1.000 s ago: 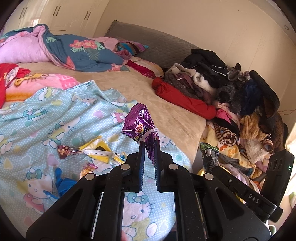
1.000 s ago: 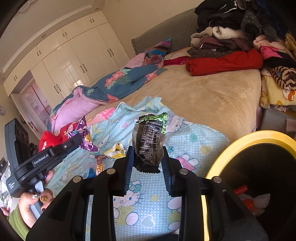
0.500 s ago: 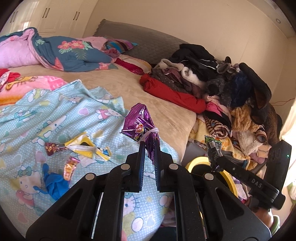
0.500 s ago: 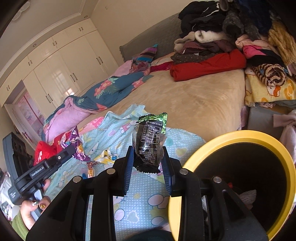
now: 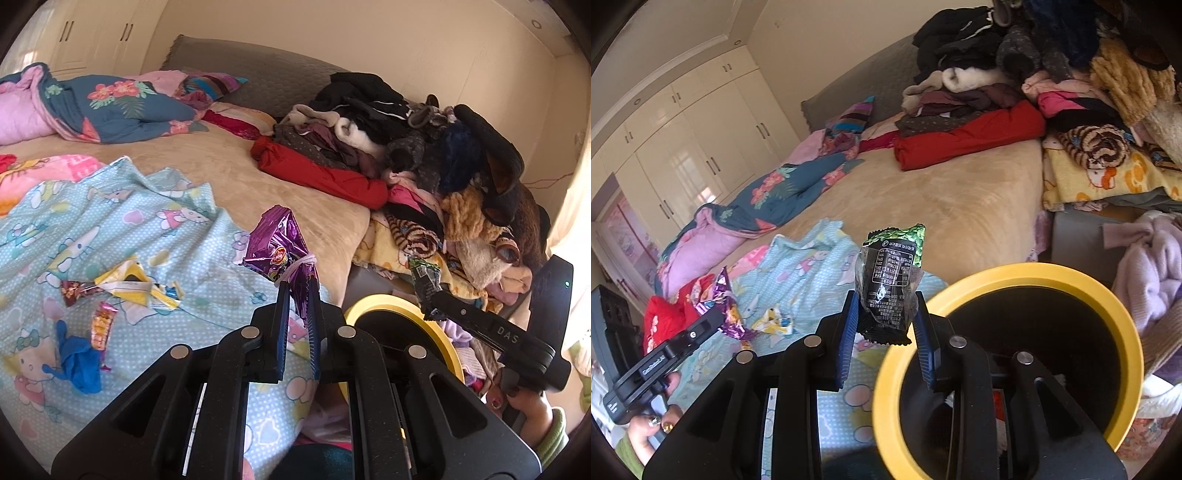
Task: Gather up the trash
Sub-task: 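Carry the black packet and purple wrapper over the yellow bin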
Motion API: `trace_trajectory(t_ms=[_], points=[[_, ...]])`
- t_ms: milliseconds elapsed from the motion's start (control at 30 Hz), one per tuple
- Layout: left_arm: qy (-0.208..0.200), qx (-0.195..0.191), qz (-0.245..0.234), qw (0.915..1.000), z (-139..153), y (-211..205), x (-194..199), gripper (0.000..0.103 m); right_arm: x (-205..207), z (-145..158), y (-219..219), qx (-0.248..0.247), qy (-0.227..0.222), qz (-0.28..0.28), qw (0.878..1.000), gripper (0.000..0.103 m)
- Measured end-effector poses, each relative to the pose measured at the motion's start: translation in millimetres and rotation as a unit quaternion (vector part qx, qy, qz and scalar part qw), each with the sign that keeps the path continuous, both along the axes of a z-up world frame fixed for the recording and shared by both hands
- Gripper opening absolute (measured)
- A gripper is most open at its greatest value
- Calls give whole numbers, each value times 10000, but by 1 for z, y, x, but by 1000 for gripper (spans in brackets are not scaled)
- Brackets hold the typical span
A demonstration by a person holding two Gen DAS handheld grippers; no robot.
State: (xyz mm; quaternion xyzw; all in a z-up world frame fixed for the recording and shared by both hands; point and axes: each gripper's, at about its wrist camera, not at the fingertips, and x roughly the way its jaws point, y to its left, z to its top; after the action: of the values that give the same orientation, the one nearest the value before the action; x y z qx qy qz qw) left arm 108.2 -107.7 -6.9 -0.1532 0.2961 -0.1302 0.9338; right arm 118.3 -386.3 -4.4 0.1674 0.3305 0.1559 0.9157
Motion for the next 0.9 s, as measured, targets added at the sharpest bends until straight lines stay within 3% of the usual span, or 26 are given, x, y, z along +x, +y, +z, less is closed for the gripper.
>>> trace_trajectory(t_ms=[900], points=[[196,332,-1011,9941,-24,-82,5,5,5,-29,-75,367,562,-847,9941,28]])
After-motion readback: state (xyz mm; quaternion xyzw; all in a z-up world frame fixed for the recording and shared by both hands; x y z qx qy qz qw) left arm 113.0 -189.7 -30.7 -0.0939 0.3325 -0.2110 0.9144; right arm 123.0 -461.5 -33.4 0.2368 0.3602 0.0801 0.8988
